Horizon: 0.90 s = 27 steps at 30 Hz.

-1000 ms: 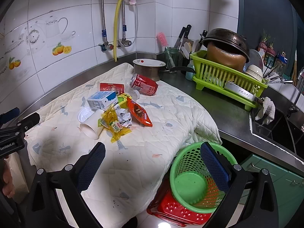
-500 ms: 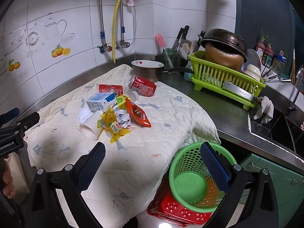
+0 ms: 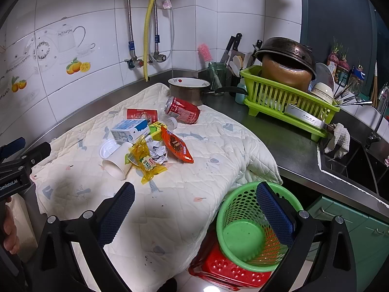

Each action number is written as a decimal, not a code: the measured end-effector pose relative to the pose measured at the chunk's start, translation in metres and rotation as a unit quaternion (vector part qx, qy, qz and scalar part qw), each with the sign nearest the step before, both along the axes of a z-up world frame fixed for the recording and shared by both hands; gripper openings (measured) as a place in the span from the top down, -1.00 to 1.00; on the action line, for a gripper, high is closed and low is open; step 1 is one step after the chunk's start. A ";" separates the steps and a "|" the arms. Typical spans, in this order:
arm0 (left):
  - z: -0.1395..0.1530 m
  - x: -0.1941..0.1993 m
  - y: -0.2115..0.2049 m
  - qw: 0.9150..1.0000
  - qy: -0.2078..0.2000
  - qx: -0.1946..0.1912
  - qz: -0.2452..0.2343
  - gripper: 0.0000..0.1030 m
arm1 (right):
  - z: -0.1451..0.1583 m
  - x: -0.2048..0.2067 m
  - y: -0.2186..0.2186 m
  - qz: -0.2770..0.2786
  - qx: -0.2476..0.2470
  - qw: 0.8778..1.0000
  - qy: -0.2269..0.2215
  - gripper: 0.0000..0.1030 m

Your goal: Collect trash

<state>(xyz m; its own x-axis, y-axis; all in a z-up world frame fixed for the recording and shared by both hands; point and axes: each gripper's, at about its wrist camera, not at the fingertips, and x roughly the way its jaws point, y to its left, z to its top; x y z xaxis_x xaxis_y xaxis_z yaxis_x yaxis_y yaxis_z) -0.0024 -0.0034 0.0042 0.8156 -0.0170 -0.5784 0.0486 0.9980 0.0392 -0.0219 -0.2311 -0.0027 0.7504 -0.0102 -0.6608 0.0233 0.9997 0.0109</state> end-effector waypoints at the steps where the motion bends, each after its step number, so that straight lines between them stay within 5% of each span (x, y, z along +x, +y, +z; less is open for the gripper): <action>1: 0.000 0.000 0.000 1.000 0.000 0.000 0.000 -0.90 | 0.000 0.000 0.000 0.000 0.000 1.000 0.000 -0.88; 27: 0.002 0.000 0.000 1.000 0.000 -0.003 0.002 -0.90 | 0.000 0.003 0.000 0.004 0.000 1.000 0.000 -0.88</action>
<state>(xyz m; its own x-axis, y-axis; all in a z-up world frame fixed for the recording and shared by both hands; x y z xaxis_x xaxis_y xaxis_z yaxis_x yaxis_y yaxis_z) -0.0020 -0.0030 0.0065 0.8159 -0.0173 -0.5779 0.0443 0.9985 0.0326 -0.0193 -0.2307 -0.0028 0.7503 -0.0042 -0.6611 0.0160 0.9998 0.0118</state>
